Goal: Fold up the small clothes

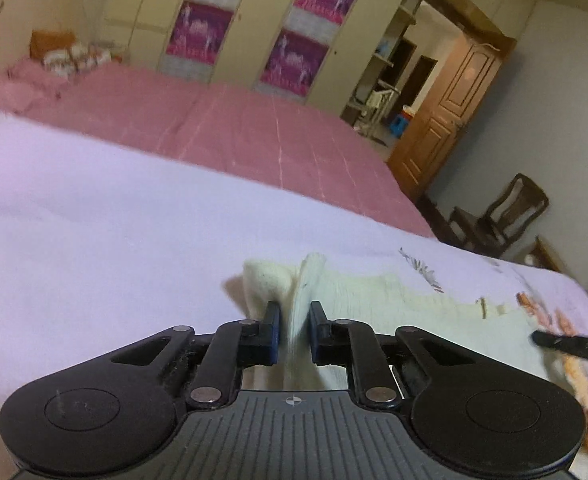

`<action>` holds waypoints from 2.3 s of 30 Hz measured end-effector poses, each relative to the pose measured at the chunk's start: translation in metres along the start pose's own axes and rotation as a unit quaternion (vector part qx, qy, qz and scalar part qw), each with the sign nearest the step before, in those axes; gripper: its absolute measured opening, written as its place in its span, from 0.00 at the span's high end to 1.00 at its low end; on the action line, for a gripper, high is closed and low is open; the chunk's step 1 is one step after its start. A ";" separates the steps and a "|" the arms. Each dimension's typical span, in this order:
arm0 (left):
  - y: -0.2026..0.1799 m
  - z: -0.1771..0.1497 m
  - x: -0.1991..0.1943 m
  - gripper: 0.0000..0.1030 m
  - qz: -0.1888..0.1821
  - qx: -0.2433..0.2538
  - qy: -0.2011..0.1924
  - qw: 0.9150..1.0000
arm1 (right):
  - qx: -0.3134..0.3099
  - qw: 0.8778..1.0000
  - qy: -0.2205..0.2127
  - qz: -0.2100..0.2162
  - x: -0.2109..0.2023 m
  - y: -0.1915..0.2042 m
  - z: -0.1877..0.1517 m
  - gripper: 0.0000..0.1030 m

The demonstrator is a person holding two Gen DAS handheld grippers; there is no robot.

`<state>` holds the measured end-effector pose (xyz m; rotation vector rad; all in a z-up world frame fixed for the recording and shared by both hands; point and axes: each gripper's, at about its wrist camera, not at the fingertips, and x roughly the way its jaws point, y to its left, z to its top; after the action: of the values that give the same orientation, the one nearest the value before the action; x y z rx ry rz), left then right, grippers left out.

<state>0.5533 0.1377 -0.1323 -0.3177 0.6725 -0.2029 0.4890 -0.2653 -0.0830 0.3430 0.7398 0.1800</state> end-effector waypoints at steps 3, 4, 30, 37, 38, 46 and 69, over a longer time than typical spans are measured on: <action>-0.007 -0.004 -0.006 0.86 0.013 0.032 -0.030 0.999 | -0.010 1.000 -0.025 0.007 -0.014 0.003 0.001 0.96; -0.012 -0.006 -0.009 0.86 0.016 0.041 -0.039 0.998 | -0.019 0.999 -0.028 0.008 -0.018 0.005 0.001 0.96; -0.014 -0.005 -0.033 0.98 0.031 0.070 -0.044 0.996 | -0.054 0.998 -0.038 0.000 -0.020 0.009 -0.005 0.96; -0.031 0.010 -0.029 0.98 0.012 0.087 -0.070 0.994 | -0.051 0.995 -0.081 -0.014 -0.038 0.002 0.005 0.96; -0.032 0.010 -0.026 0.98 0.016 0.088 -0.067 0.994 | -0.047 0.995 -0.083 -0.017 -0.037 -0.001 0.007 0.96; -0.025 -0.015 -0.011 0.76 0.081 0.095 -0.036 0.992 | 0.000 0.998 -0.016 -0.067 -0.003 -0.021 0.005 0.89; -0.030 -0.053 -0.044 0.23 0.092 0.113 -0.038 0.989 | -0.086 0.991 -0.031 -0.098 -0.007 0.013 -0.016 0.66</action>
<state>0.4828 0.1102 -0.1354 -0.0446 0.5924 -0.0879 0.4725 -0.2514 -0.0843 0.1091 0.6868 0.0462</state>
